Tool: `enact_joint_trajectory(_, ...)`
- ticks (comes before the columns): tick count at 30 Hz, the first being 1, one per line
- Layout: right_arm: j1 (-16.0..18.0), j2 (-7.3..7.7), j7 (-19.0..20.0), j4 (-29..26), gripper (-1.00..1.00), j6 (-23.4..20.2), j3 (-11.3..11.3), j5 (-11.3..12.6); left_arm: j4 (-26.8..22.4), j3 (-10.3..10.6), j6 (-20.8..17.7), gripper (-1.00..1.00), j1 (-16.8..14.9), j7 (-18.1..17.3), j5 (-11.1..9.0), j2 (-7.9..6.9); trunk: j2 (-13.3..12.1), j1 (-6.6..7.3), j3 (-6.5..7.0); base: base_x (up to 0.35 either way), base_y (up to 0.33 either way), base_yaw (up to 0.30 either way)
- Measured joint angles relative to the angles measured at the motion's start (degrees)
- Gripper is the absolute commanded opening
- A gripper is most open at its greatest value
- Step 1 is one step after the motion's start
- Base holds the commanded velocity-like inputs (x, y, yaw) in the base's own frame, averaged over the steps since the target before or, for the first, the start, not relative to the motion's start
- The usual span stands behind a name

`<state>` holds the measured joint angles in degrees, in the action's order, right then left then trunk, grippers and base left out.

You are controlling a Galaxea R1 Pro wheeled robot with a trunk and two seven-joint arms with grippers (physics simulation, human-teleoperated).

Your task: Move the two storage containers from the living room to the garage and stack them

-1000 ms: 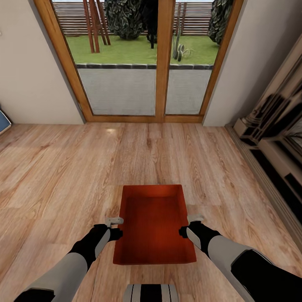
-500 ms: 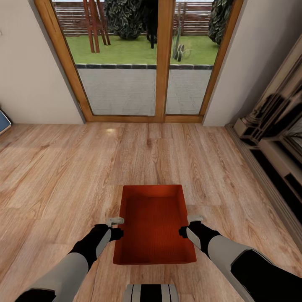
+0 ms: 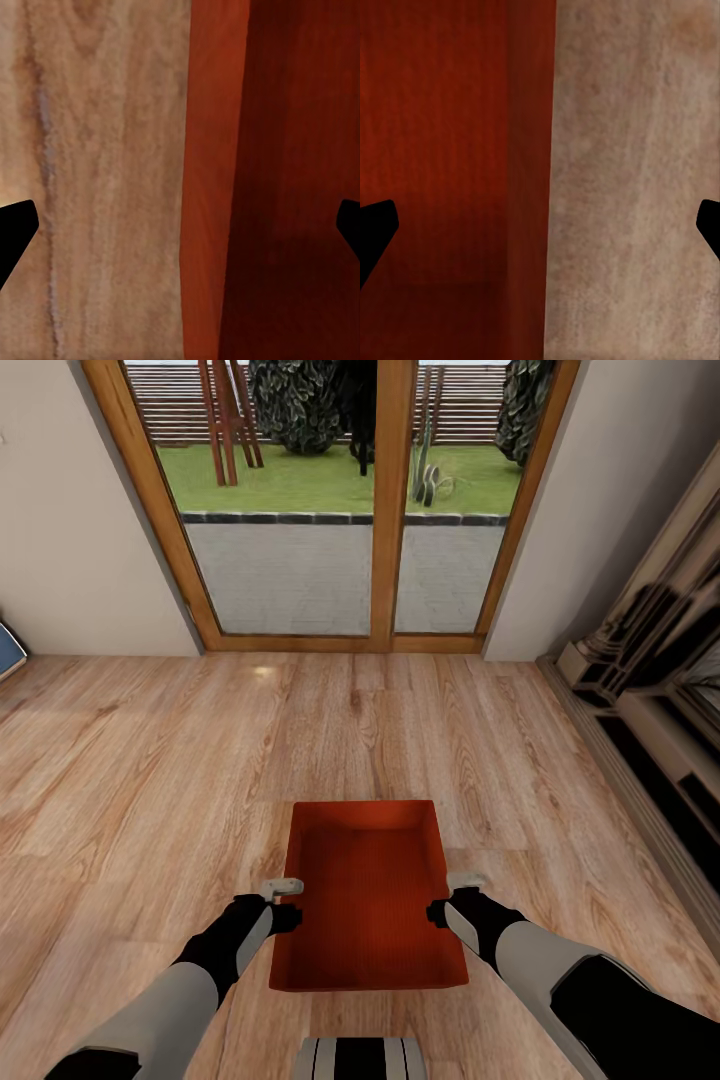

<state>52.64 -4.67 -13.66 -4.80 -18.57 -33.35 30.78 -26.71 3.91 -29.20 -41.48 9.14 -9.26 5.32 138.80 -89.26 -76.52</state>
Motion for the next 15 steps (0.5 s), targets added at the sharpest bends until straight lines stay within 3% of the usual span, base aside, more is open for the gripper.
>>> enact_joint_trajectory(15, 0.0, 0.0, 0.0, 0.0, 1.0, 0.0, 0.0, -0.01, 0.48, 0.0, 0.35, 1.0, 0.0, -0.04, -0.13, 0.94, 0.0, 0.0, 0.0, 0.0, 0.0, 0.0)
